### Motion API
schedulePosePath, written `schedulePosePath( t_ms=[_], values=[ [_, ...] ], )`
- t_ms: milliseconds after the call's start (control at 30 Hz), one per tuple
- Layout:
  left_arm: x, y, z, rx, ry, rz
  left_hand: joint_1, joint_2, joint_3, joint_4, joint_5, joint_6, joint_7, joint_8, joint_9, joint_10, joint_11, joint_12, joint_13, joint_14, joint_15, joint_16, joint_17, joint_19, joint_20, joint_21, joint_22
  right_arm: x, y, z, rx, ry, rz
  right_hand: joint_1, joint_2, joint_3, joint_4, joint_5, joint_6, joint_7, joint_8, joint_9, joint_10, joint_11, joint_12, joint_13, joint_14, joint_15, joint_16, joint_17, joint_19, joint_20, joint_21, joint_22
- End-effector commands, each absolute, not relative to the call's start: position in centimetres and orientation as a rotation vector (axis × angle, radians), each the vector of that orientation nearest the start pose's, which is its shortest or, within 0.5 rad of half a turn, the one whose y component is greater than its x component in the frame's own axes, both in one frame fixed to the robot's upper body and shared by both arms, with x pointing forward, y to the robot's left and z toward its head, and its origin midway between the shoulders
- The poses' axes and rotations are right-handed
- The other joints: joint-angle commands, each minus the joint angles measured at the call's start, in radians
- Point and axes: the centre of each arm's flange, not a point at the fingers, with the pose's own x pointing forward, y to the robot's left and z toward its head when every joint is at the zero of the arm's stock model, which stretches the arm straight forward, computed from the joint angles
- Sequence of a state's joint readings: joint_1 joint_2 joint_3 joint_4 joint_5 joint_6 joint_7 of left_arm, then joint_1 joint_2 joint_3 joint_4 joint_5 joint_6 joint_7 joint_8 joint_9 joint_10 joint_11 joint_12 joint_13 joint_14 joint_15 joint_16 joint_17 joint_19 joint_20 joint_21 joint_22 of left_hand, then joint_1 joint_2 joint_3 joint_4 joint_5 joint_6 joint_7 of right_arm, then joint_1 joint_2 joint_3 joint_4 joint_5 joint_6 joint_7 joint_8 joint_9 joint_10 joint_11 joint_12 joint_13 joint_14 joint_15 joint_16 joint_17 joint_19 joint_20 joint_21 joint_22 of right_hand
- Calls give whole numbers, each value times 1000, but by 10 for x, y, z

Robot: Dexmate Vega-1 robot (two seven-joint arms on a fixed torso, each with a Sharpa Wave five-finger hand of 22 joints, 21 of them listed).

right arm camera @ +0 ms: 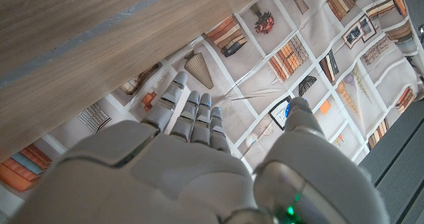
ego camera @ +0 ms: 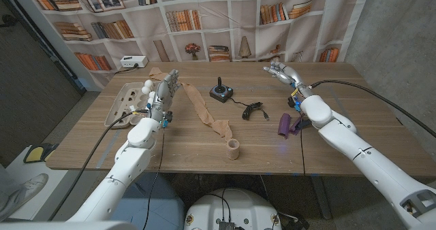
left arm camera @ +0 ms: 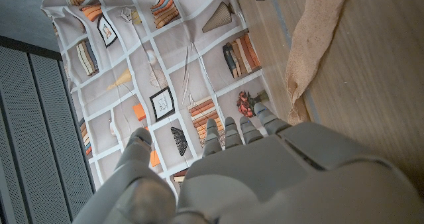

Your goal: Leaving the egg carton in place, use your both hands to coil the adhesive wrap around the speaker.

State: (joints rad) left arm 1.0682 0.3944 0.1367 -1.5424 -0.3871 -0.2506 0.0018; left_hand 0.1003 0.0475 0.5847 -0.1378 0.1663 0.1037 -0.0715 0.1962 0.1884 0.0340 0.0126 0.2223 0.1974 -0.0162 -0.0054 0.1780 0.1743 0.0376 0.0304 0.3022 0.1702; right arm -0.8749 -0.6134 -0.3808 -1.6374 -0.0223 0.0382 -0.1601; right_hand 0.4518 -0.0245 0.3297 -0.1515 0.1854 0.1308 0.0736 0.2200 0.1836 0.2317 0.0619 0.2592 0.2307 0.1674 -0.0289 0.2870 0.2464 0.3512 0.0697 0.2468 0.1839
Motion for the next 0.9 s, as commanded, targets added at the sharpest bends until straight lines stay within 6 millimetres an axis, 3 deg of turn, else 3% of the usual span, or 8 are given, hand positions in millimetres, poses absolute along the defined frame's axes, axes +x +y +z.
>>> schedulePosePath(
  t_ms=[33,900],
  values=[
    [602,295,-39,45,-678,-104,11,1,-3,-1,6,7,4,2,4,9,2,4,5,-10,-2,6,2,7,0,-6,5,607,-245,34,-748,-732,22,13,2,0,-2,2,10,-3,6,4,9,0,6,5,11,-2,10,5,11,2,-3,4],
    [599,294,-46,68,-655,-117,17,4,-4,-3,6,12,3,2,3,12,-5,4,6,-13,-3,5,2,9,0,-20,6,587,-229,49,-951,-764,-48,32,-3,-5,-4,5,26,-24,5,5,2,-12,1,12,-5,-5,8,15,-1,10,-14,2]
  ],
)
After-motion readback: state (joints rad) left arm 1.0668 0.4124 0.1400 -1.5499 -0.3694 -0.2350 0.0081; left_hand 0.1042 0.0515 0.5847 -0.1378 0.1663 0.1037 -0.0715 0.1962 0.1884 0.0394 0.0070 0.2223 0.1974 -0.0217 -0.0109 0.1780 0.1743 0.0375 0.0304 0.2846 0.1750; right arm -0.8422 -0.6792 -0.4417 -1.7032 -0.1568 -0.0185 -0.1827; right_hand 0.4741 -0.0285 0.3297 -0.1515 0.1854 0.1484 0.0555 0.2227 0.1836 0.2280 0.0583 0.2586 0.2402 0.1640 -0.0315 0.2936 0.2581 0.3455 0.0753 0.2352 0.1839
